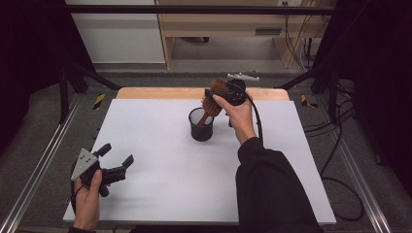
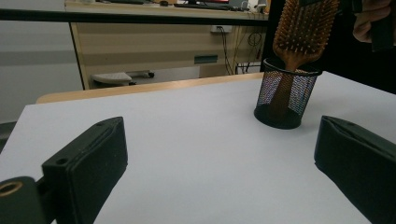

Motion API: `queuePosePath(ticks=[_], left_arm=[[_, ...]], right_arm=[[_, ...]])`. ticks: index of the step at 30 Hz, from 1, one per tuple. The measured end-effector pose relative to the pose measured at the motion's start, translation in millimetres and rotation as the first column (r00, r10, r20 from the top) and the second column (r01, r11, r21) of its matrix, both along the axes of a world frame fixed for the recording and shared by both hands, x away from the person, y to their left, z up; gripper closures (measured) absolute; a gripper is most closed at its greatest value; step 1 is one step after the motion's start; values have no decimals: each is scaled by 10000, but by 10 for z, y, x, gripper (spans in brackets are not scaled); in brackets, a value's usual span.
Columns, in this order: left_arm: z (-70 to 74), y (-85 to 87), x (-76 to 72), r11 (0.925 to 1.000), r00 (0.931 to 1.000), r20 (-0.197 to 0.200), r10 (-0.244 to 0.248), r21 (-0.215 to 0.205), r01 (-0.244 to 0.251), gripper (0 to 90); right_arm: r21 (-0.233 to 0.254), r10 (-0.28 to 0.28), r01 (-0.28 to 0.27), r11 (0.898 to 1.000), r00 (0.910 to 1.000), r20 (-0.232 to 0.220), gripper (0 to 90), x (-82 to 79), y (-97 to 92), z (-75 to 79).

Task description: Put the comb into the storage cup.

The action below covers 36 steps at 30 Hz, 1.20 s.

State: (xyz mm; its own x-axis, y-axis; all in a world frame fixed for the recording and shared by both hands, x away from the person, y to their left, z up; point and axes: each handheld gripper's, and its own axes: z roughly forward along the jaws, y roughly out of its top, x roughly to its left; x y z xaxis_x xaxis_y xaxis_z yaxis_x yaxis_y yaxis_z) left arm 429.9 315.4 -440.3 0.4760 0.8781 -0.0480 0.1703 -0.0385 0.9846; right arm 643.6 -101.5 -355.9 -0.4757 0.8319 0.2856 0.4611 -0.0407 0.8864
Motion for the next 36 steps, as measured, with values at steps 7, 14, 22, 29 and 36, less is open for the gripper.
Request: queuePosePath(ticks=[7, 14, 22, 29, 36], left_arm=[[0, -1, 1, 10000, 10000, -3, -6, 13, 6, 29], [0, -3, 0, 10000, 10000, -2, -10, 18, 10, 29], [0, -6, 0, 10000, 10000, -2, -7, 32, 7, 29], [-2, -3, 3, 10000, 10000, -11, 34, 31, -34, 29], [-3, -11, 2, 10000, 10000, -16, 2, 39, -2, 29]], right_arm=[[-27, -5, 5, 10000, 10000, 77, 114, -6, -11, 10], [18, -94, 93, 10000, 9998, 150, 109, -27, -42, 28], [-29, -78, 79, 10000, 9994, 335, 106, -88, -85, 71], [-114, -68, 73, 9999, 9989, 468, 105, -138, -133, 98], [-130, -95, 104, 9999, 9980, 625, 103, -212, -199, 152]])
